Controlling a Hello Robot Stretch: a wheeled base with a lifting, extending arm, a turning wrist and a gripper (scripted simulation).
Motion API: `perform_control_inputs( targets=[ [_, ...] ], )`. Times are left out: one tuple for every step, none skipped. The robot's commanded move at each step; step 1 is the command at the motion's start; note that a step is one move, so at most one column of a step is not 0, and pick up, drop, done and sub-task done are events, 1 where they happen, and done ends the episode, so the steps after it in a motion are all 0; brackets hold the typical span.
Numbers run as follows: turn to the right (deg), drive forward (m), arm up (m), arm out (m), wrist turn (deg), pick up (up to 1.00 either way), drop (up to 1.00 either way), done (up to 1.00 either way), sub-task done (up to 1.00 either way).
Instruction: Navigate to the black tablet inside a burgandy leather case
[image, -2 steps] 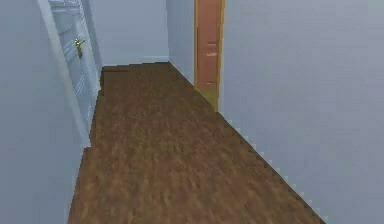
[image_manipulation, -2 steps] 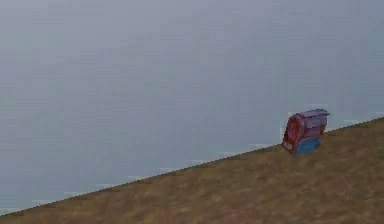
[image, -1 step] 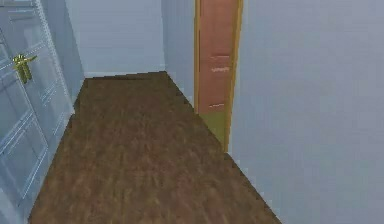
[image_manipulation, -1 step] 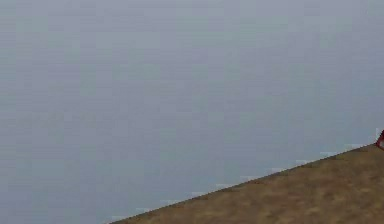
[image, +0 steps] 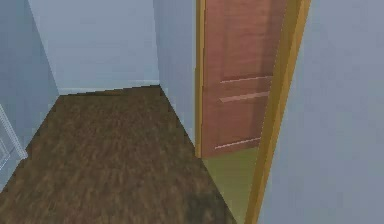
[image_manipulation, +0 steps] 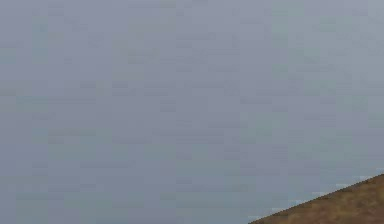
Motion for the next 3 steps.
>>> perform_control_inputs(
  targets=[
    [-3.0,0.00,0.00,0.00,0.0,0.00,0.00,0.00,0.00],
    [0.0,1.00,0.00,0.00,0.0,0.00,0.00,0.00,0.00],
    [-15.0,0.00,0.00,0.00,0.0,0.00,0.00,0.00,0.00]
  ],
)
